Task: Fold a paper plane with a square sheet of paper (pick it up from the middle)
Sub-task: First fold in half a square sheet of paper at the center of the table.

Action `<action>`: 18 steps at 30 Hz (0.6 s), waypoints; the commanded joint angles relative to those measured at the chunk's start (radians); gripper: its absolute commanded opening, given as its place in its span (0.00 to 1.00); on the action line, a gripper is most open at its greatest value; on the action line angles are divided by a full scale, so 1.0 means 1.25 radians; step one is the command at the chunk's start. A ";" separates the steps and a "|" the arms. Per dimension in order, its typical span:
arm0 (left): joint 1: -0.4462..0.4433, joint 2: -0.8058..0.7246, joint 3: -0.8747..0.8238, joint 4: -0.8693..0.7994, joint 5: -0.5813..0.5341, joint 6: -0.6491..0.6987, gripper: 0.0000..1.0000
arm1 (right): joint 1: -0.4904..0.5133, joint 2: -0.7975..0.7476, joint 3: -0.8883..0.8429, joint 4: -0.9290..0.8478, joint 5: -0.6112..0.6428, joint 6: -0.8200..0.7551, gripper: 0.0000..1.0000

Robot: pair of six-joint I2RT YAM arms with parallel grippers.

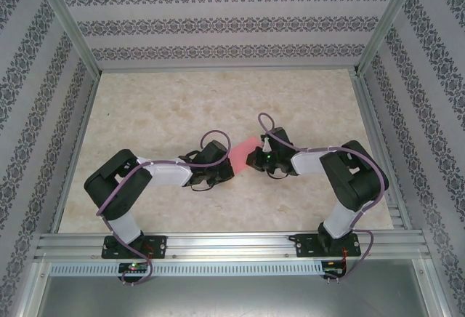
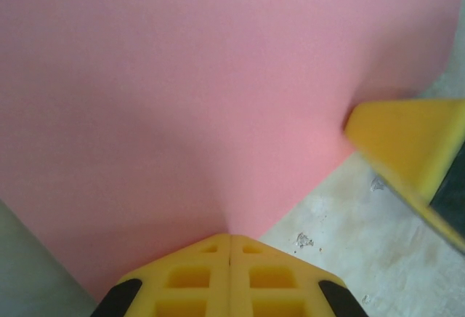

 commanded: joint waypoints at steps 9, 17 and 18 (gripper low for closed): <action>-0.007 0.042 -0.049 -0.178 -0.040 -0.015 0.00 | -0.169 0.029 0.037 -0.057 0.056 -0.088 0.00; -0.007 0.038 -0.044 -0.180 -0.039 -0.010 0.00 | -0.215 0.010 0.050 -0.065 0.058 -0.099 0.00; -0.007 0.038 -0.042 -0.181 -0.039 -0.007 0.00 | -0.213 -0.005 0.047 -0.066 0.058 -0.099 0.00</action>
